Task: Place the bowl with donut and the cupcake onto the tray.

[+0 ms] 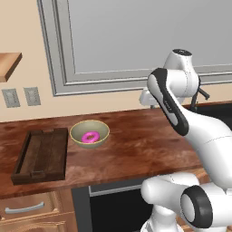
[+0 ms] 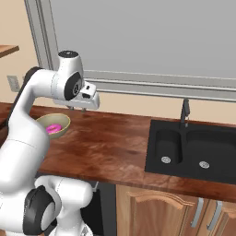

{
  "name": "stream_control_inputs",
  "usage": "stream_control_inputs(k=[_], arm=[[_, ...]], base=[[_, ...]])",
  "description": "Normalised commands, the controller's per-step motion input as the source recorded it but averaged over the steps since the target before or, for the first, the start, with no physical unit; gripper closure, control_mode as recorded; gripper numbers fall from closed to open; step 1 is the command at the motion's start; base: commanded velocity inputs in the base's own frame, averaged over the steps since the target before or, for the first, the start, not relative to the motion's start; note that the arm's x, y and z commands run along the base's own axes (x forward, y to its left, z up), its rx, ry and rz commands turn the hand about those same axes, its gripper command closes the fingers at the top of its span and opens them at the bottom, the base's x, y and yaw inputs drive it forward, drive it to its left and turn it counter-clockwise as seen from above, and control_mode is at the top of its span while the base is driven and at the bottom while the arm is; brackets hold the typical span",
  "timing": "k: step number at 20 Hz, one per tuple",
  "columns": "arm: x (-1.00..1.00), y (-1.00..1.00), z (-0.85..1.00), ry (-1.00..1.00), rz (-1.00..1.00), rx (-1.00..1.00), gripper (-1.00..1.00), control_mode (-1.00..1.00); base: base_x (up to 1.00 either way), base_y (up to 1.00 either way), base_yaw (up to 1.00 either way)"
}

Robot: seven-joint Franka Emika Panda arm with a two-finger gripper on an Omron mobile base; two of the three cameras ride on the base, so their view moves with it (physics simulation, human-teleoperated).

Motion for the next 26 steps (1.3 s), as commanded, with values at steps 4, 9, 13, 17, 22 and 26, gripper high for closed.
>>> stream_control_inputs(k=[4,9,13,17,22,26], arm=[[0.0,0.2,-0.14,0.0,0.0,0.0,-1.0,-1.0],[0.08,0.37,-0.3,0.0,-0.01,0.0,-1.0,-1.0],[0.18,0.29,-0.26,0.0,-0.02,0.06,-1.0,-1.0],[0.17,0.19,-0.18,0.0,-0.01,0.06,-1.0,-1.0],[0.16,0.11,-0.09,0.0,0.0,0.06,-1.0,-1.0],[0.24,0.14,-0.01,0.0,0.0,0.02,-1.0,-1.0]], base=[[0.0,0.0,0.0],[0.0,0.0,0.0],[0.0,0.0,0.0],[0.0,0.0,0.0],[0.0,0.0,0.0],[0.0,0.0,0.0]])
